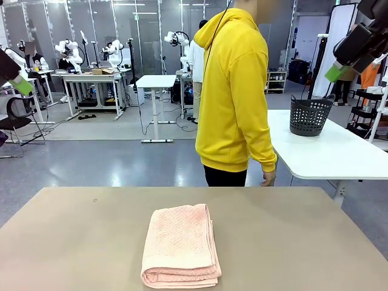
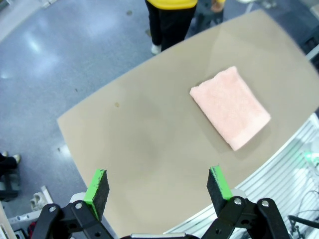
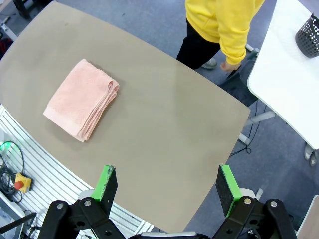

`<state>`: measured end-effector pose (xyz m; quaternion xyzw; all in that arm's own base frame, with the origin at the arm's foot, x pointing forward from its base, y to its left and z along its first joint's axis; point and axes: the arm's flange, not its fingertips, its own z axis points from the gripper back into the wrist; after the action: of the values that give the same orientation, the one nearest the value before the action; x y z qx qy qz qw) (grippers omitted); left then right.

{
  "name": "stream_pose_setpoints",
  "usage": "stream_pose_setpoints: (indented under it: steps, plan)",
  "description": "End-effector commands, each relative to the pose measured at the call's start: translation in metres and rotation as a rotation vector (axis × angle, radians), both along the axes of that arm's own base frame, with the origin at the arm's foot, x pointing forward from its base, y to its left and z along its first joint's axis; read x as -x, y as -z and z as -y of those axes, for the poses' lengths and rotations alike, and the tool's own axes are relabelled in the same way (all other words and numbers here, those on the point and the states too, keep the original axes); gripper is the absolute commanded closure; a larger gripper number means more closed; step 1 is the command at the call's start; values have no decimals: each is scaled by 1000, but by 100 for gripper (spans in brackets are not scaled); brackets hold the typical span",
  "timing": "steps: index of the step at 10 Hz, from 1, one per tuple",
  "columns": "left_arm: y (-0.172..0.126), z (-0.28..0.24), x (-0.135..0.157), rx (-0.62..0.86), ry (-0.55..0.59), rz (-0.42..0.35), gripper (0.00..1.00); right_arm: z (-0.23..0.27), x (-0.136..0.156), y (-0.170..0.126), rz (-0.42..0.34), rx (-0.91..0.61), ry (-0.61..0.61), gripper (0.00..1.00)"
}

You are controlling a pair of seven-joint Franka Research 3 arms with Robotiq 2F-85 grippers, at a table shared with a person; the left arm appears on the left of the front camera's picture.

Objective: Fold the towel.
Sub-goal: Pick up the 100 cm Hotel Towel and place it on the left side of the table.

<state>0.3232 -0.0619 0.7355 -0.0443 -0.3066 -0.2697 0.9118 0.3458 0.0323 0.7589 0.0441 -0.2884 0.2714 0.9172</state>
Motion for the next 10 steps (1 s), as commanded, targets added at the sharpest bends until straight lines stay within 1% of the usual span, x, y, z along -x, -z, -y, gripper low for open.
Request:
stream_pose_setpoints:
  steps: [1,4,6,8,10]
  plan:
    - [21,11,-5,68,-18,-32,0,2,-1,-1,-6,4,2,0]
    - [84,32,-21,187,-50,-103,0,2,-1,-1,-6,4,2,0]
    - [123,44,-30,237,-71,-116,0,2,-1,-1,-6,4,2,0]
    - [174,55,-47,308,-80,-140,0,2,-1,-1,-6,4,2,0]
    - [230,70,-66,412,-98,-242,0,2,-1,-1,-6,4,2,0]
